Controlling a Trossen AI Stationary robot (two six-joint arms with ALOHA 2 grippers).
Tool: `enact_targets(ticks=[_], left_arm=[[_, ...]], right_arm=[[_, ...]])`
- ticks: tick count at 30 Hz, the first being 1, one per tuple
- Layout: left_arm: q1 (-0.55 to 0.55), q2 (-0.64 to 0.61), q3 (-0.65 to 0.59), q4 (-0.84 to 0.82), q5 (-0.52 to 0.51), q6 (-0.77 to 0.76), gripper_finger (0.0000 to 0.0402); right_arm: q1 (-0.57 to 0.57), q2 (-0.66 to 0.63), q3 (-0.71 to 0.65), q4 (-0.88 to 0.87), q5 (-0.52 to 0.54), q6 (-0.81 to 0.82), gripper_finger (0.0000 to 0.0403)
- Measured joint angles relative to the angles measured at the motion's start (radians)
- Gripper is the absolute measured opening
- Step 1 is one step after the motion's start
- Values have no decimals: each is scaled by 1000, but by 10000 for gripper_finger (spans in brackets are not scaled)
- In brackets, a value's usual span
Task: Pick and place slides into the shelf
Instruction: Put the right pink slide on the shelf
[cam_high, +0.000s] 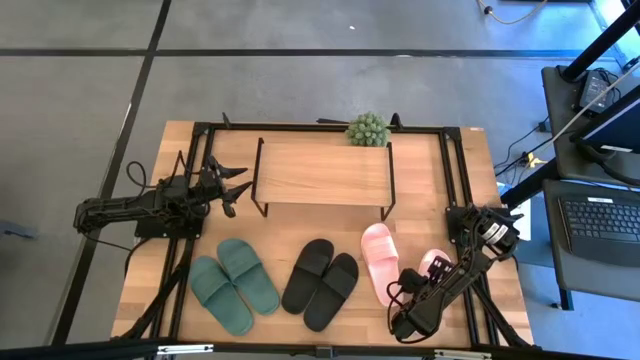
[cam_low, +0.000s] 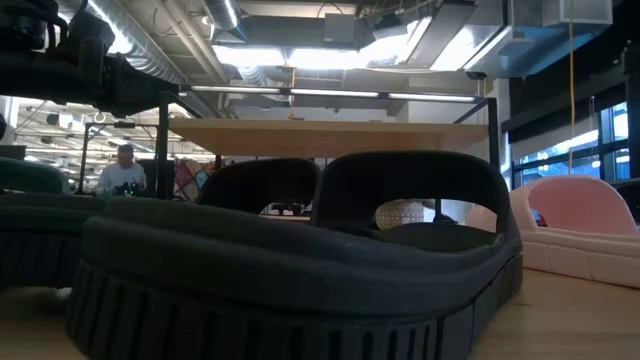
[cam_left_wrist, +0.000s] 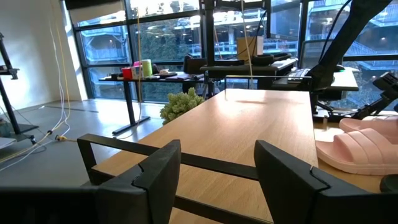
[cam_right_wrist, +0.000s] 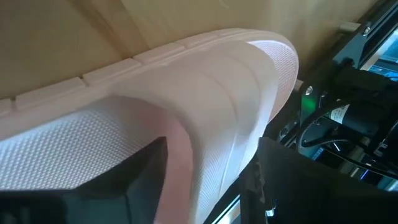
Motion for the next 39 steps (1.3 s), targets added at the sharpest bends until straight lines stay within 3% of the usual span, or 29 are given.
enact_targets(ticks=[17, 23, 30, 39], left_arm=[[0, 0, 0, 0, 0, 0, 198], [0, 0, 0, 0, 0, 1, 198], [0, 0, 0, 0, 0, 1, 198], [0, 0, 0, 1, 0, 1, 198]], right_arm=[[0, 0, 0, -19, 2, -1, 87], [0, 0, -1, -27, -13, -5, 16], [0, -1, 8, -64, -62, -8, 13], [0, -55, 85, -65, 7, -1, 13]])
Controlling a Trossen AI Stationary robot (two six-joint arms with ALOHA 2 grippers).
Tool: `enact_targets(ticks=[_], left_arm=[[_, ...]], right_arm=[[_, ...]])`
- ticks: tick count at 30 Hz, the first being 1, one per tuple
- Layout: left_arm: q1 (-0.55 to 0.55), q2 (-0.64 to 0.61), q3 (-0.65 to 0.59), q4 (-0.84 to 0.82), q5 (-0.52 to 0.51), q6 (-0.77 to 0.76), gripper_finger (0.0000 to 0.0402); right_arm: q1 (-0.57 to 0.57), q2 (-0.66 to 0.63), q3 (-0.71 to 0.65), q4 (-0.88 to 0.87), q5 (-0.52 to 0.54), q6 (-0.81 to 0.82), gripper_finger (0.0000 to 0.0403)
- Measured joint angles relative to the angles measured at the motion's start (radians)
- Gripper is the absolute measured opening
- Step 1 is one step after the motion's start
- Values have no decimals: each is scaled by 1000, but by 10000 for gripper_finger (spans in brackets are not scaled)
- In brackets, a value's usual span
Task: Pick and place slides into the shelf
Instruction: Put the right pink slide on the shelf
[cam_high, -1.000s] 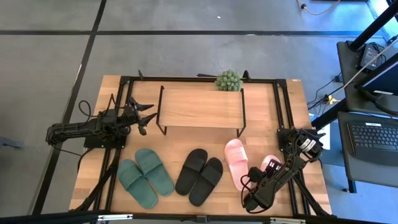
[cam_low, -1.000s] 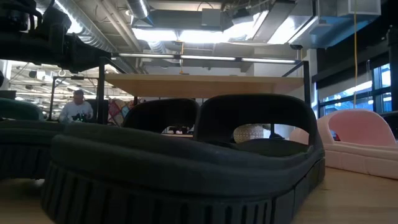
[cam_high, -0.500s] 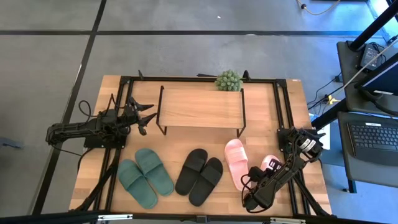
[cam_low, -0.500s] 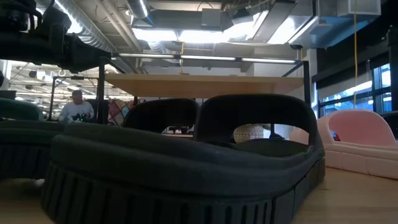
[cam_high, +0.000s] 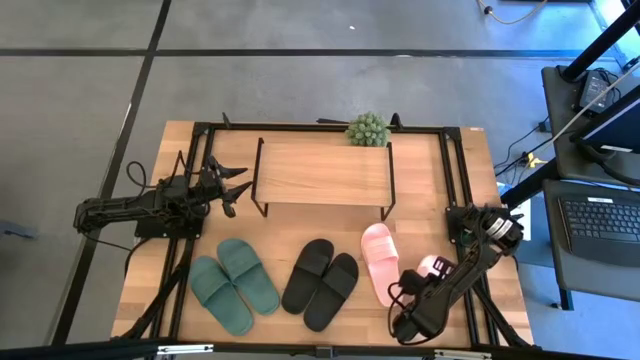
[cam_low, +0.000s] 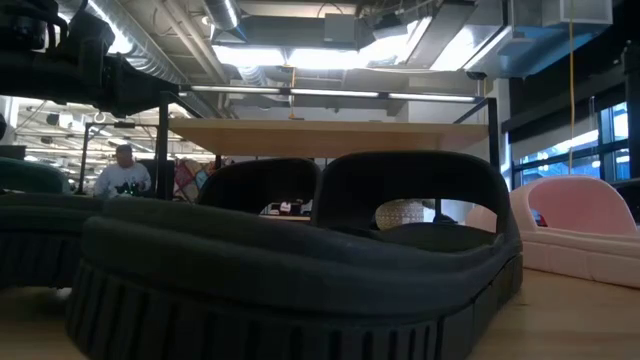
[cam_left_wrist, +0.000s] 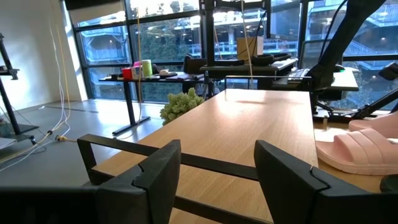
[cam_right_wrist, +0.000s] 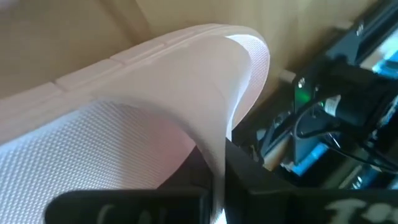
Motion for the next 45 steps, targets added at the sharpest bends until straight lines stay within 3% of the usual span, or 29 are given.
enact_targets(ticks=[14, 20, 31, 38, 45], left_arm=[[0, 0, 0, 0, 0, 0, 198], [0, 0, 0, 0, 0, 0, 198], [0, 0, 0, 0, 0, 0, 198], [0, 0, 0, 0, 0, 0, 198], [0, 0, 0, 0, -41, 0, 198]], right_arm=[[-1, -79, 145, -3, 72, -1, 13], [-3, -97, 257, 0, 228, -28, 13], [-66, -113, 538, 0, 741, -472, 15], [-199, -113, 684, -2, 874, -797, 13], [-469, -113, 851, 4, 923, -1051, 13]])
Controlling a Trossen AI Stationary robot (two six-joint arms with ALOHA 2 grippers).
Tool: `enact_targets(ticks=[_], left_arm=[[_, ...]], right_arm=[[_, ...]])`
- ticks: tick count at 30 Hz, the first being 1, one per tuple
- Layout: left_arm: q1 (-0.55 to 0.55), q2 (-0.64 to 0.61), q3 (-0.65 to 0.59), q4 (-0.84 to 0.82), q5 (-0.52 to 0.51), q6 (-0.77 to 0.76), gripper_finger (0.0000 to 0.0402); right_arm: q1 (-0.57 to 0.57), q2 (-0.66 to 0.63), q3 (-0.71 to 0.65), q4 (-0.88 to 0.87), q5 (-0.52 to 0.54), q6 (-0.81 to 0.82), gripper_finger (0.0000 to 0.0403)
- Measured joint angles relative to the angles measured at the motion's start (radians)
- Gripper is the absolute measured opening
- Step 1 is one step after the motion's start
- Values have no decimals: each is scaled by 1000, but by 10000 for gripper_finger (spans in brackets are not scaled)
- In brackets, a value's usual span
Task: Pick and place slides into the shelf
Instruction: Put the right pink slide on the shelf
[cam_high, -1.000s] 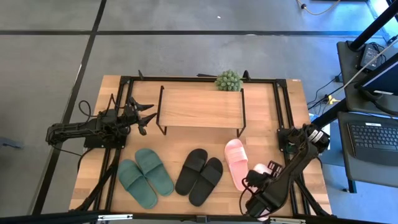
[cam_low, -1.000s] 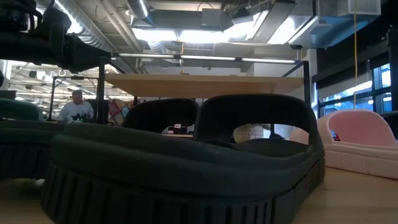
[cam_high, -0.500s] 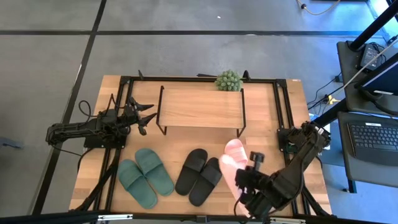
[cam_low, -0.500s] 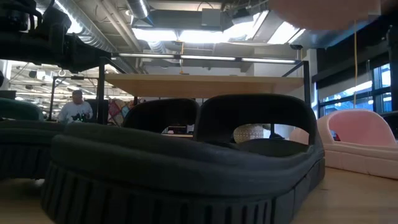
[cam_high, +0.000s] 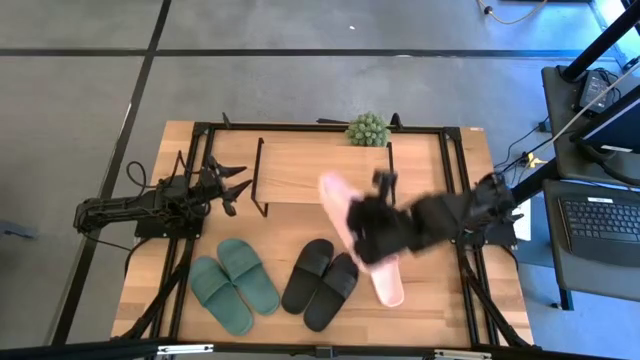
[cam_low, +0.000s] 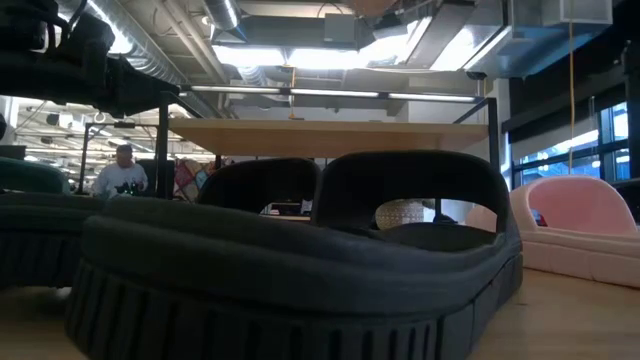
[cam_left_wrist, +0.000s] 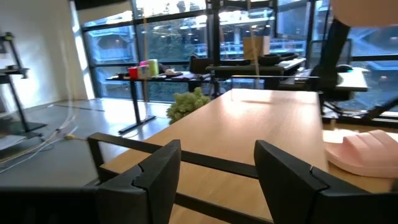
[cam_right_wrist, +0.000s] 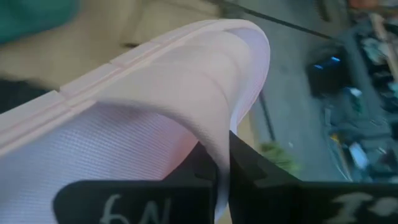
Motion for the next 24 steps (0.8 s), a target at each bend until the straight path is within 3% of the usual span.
enact_targets(ticks=[6, 11, 18, 24], left_arm=[[0, 0, 0, 0, -10, 0, 198], [0, 0, 0, 0, -10, 0, 198], [0, 3, 0, 1, -9, 0, 198], [0, 4, 0, 1, -9, 0, 198]], right_arm=[[-275, -1, 61, 25, -7, -157, 13], [-419, 29, 60, -7, -82, -211, 13], [-471, 103, -3, -2, -82, -280, 13], [-487, 138, -99, -4, -52, -219, 13]])
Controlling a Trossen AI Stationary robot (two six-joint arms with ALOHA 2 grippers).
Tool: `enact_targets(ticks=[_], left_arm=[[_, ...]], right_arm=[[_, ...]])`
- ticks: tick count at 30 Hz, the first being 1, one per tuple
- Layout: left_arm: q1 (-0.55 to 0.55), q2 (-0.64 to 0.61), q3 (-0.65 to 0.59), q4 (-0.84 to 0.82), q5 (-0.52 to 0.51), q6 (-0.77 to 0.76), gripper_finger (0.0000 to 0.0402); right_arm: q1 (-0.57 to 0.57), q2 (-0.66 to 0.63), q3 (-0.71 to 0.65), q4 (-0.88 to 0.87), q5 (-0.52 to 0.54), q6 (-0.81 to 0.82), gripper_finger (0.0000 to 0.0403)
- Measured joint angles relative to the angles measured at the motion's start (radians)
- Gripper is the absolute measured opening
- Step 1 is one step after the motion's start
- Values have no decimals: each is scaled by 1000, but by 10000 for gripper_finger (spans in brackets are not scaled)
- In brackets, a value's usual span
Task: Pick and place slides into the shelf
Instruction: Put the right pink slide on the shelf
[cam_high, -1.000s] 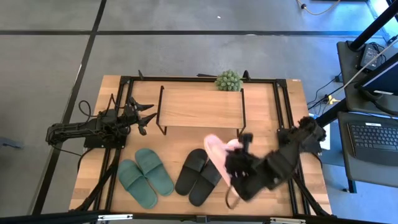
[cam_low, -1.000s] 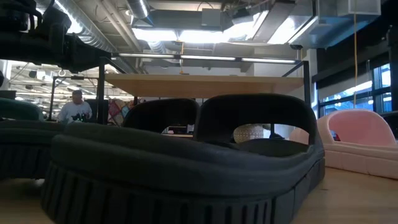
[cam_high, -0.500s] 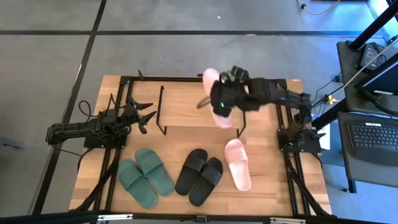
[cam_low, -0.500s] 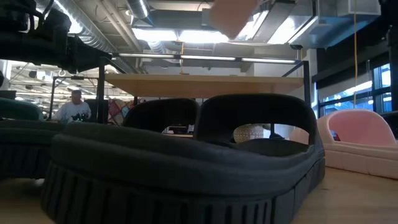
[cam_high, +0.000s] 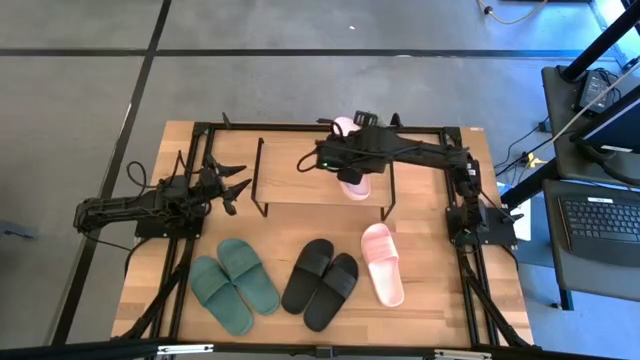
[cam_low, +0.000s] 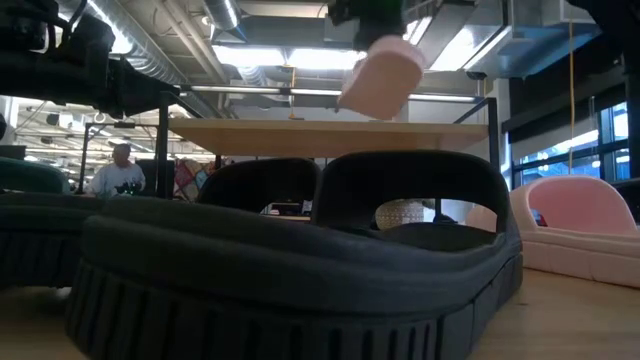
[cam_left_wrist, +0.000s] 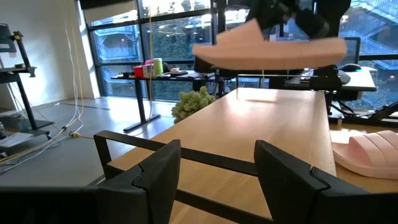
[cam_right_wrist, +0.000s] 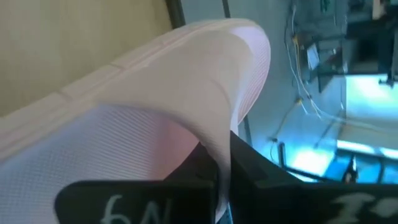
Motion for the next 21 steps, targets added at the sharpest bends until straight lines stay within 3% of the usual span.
enact_targets(ticks=[12, 21], left_arm=[[0, 0, 0, 0, 1, 0, 198], [0, 0, 0, 0, 1, 0, 198]], right_arm=[[-12, 5, -210, 0, 32, 98, 13], [-12, 5, -236, 0, 15, 130, 12]])
